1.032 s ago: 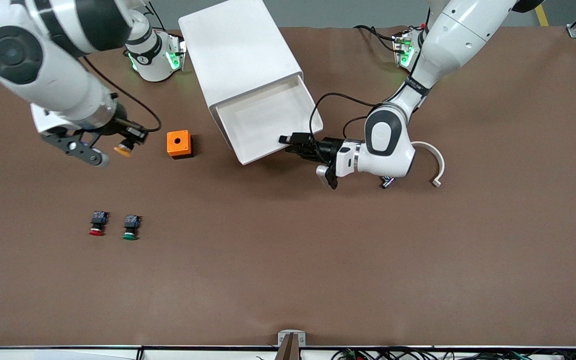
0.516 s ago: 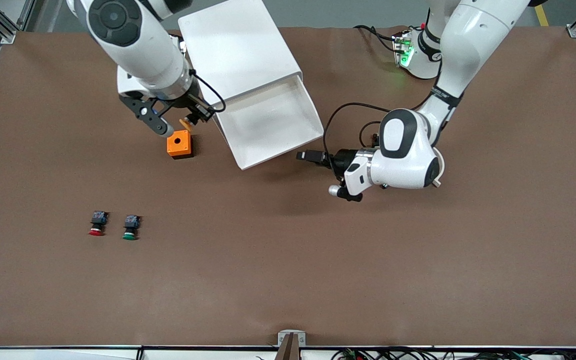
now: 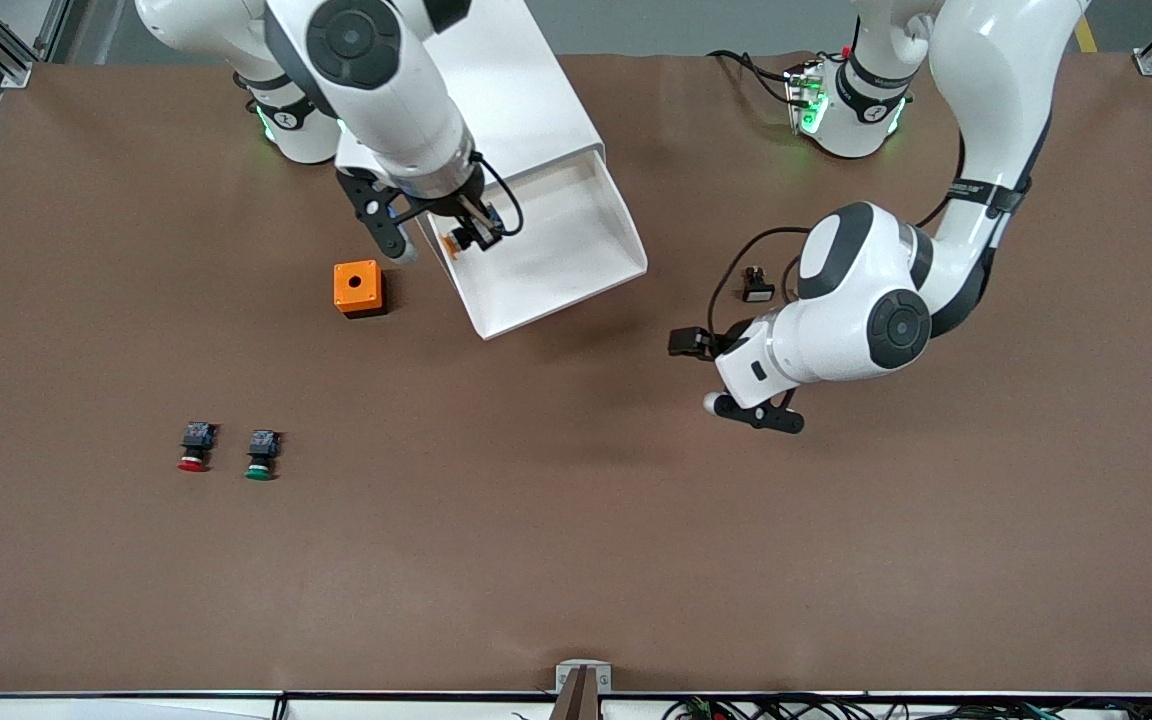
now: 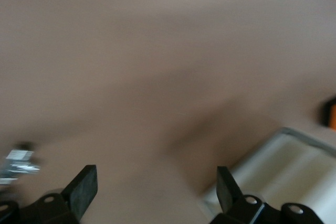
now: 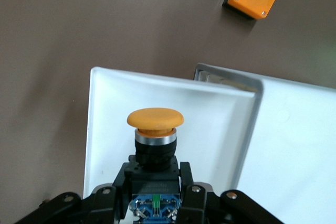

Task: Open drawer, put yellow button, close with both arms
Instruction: 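Carry the yellow button over the open drawer with the right gripper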

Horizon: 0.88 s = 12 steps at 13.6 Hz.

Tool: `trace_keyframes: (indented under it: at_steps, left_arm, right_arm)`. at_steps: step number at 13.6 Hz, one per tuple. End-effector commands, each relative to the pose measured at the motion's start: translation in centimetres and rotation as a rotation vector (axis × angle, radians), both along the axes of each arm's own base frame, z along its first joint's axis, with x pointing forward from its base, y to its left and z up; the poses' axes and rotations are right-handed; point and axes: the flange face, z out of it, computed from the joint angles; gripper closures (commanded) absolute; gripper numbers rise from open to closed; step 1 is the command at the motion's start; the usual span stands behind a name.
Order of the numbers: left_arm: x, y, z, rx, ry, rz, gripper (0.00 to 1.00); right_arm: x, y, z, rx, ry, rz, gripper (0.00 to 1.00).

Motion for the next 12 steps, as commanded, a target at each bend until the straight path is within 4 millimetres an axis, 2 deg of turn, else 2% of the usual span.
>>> trace_keyframes:
  at_steps: [1, 2, 7, 9, 12]
  left_arm:
    - [0.9, 1.6, 0.6, 0.129, -0.073, -0.059, 0.00]
    - [1.6, 3.1, 0.4, 0.149, -0.082, -0.056, 0.00]
    - [2.7, 3.9, 0.8, 0.241, -0.138, -0.015, 0.00]
    - [3.5, 4.8, 1.2, 0.262, -0.157, 0.048, 0.00]
    - [4.7, 6.1, 1.5, 0.269, -0.166, 0.101, 0.00]
  right_arm:
    - [-0.2, 1.7, -1.5, 0.007, 0.007, -0.047, 0.75]
    - [-0.5, 2.7, -2.2, 0.005, 0.007, -0.048, 0.75]
    - [-0.7, 4.8, -6.6, -0.007, 0.053, -0.055, 0.75]
    - [-1.3, 5.7, -7.4, -0.011, 0.065, -0.042, 0.72]
    - [-1.1, 5.9, -8.0, -0.017, 0.067, -0.042, 0.69]
